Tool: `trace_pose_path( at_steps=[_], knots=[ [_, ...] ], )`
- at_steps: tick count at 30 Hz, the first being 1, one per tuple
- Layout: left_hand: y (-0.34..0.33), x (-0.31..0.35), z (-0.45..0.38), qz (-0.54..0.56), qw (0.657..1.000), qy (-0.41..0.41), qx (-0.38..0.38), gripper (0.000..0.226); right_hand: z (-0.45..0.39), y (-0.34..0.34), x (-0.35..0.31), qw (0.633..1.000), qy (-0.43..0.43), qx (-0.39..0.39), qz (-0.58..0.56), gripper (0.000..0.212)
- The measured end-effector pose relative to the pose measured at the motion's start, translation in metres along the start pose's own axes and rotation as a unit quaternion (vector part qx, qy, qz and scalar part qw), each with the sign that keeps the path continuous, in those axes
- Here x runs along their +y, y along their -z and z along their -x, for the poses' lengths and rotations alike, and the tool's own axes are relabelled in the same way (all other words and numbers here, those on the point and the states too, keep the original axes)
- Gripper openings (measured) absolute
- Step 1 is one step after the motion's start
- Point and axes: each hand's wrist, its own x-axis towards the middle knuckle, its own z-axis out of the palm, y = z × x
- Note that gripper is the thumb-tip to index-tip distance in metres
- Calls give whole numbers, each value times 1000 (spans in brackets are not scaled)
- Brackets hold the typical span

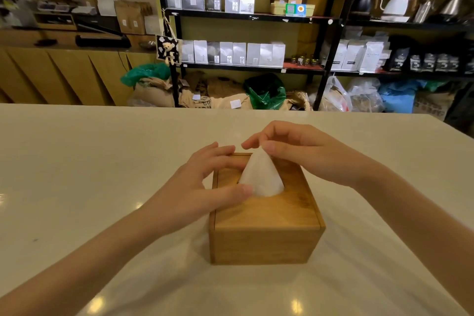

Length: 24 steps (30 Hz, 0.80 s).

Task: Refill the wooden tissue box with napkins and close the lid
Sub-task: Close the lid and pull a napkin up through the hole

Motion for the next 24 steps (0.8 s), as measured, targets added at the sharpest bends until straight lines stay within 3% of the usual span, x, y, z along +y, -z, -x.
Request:
trace_pose_path(
  at_steps=[6, 9, 11, 14, 16, 18, 19, 21, 24],
  knots=[
    [0, 11, -15, 7, 999, -27, -25, 17, 20, -10, -19, 978, 88, 48, 181, 10],
    [-2, 14, -17, 5, 998, -56, -32, 20, 28, -17, -25, 902, 183, 104, 376, 14],
    [-2, 14, -16, 4, 998, -61, -25, 20, 31, -18, -22, 870, 232, 131, 416, 17],
    [1, 16, -13, 12, 997, -67, -31, 15, 32, -10, -15, 933, 178, 132, 283, 28],
    [2, 19, -12, 23, 997, -66, -29, 13, 31, -3, -9, 967, 107, 123, 194, 51],
    [3, 22, -12, 34, 997, -62, -15, 15, 29, 2, -5, 988, 24, 87, 125, 74],
    [4, 24, -13, 34, 997, -66, -1, 21, 28, 2, -3, 992, -5, 62, 112, 74],
    [7, 28, -14, 32, 996, -85, 19, 30, 27, 2, -1, 996, -21, 29, 88, 56],
    [14, 32, -14, 31, 993, -108, 15, 26, 26, 0, 5, 999, -4, 48, 3, 23]
  ],
)
